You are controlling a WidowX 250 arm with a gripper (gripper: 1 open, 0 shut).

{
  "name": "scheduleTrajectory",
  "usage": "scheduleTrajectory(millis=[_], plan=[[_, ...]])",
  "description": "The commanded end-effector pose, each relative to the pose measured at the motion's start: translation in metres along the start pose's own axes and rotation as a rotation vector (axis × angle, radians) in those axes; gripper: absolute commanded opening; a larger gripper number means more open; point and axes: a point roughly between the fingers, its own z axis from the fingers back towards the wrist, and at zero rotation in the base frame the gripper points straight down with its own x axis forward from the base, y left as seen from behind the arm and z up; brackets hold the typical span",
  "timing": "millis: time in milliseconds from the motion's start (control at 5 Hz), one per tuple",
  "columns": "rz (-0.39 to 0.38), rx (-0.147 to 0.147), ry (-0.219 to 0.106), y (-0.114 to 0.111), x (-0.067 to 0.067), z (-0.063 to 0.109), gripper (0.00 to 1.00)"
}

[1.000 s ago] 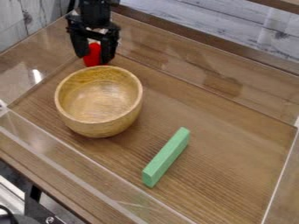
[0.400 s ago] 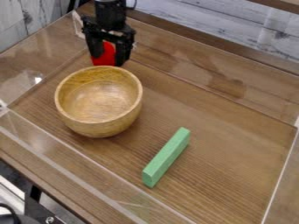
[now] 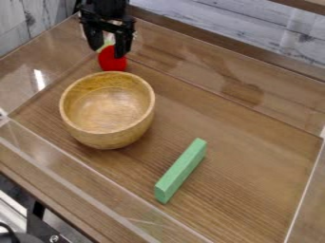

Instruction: Move the red fruit to the right side of the table

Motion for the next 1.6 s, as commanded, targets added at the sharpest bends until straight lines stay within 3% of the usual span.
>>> scheduleTrajectory(millis=[0, 200, 600, 1000, 1200, 1400], plan=[[0.001, 0.028, -0.055, 0.021, 0.01, 0.019, 1.0], [-0.005, 0.03, -0.05, 0.029, 0.009, 0.017, 1.0], [0.041, 0.031, -0.061, 0.01, 0.005, 0.029, 1.0], [0.01, 0.03, -0.034, 0.001, 0.014, -0.006, 1.0], [0.011, 0.03, -0.027, -0.001, 0.019, -0.021, 0.0], [-0.006, 0.028, -0.032, -0.01, 0.018, -0.019, 0.0]])
